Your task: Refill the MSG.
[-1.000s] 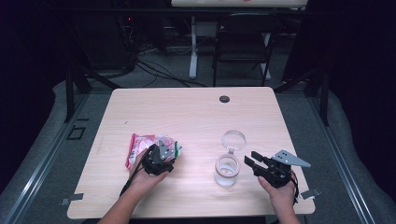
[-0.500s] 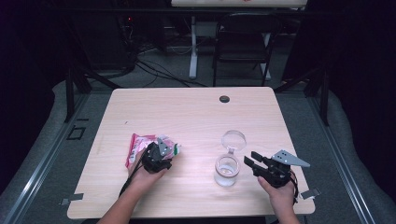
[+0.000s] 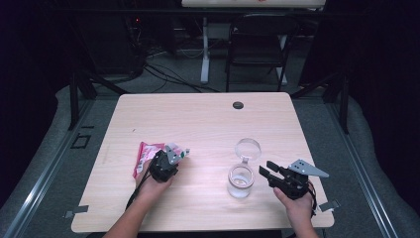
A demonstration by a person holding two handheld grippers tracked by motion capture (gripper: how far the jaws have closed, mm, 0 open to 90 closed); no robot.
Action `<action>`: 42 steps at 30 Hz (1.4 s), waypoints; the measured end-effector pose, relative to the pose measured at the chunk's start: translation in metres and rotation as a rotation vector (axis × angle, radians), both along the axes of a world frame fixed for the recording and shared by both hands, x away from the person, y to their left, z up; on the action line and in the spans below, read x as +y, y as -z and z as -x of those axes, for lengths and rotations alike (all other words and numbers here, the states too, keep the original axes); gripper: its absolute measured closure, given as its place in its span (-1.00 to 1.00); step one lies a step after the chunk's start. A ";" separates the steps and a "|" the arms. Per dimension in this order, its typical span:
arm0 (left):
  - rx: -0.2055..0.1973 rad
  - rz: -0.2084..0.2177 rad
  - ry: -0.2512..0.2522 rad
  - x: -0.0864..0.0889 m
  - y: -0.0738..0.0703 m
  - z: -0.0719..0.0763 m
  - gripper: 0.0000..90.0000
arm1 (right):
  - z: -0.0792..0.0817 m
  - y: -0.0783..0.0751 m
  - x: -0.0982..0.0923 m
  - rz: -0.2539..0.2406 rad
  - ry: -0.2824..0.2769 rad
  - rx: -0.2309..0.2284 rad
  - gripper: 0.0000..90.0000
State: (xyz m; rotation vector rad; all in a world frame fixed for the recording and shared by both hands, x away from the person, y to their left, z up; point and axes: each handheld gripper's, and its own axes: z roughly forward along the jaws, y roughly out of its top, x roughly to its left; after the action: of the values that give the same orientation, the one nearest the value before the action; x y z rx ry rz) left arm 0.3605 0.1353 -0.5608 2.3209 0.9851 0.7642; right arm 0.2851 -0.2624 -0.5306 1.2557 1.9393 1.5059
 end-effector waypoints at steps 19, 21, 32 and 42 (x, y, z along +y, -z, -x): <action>0.016 0.097 -0.041 0.013 -0.010 -0.002 0.98 | -0.001 0.001 -0.001 -0.003 0.010 0.006 0.27; 0.024 0.113 -0.045 0.015 -0.012 -0.002 0.99 | -0.001 0.001 -0.001 0.000 0.010 0.007 0.27; 0.032 0.163 -0.060 0.024 -0.019 -0.001 1.00 | -0.001 0.000 -0.002 0.028 0.012 0.022 0.27; 0.012 0.241 -0.094 0.040 -0.031 0.000 1.00 | 0.002 0.000 0.001 0.111 0.008 0.009 0.27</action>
State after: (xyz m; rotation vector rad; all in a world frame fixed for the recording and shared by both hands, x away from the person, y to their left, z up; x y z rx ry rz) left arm 0.3606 0.1751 -0.5298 2.0872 1.1315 0.6307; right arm 0.2827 -0.2615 -0.5307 1.2229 1.9915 1.3713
